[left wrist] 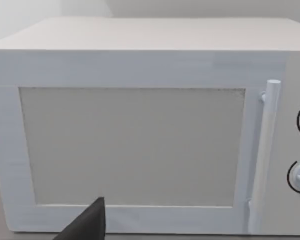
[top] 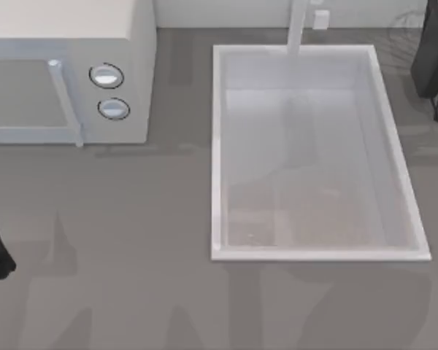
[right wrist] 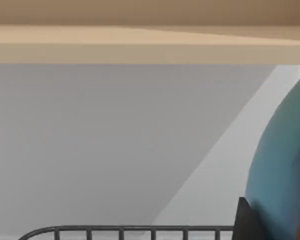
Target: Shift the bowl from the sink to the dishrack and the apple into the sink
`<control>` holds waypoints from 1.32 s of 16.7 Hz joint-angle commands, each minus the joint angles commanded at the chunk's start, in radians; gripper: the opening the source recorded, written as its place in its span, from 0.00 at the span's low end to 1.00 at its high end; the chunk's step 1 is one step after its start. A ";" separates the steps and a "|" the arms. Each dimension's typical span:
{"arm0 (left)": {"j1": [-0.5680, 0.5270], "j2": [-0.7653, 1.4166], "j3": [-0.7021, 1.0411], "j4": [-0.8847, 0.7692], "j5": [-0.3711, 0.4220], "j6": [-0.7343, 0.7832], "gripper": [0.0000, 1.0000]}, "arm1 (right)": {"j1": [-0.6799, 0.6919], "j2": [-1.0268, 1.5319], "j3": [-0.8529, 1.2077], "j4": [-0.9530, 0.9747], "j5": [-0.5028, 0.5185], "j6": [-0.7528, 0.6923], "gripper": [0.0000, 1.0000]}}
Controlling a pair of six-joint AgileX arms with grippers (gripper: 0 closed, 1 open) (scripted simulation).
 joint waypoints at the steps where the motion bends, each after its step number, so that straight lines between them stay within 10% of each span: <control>1: 0.000 0.000 0.000 0.000 0.000 0.000 1.00 | 0.008 0.024 -0.024 0.043 0.007 0.000 0.00; 8: 0.000 0.000 0.000 0.000 0.000 0.000 1.00 | 0.022 0.065 -0.067 0.111 0.021 0.000 0.00; 22: 0.000 0.000 0.000 0.000 0.000 0.000 1.00 | 0.022 0.065 -0.067 0.111 0.021 0.000 1.00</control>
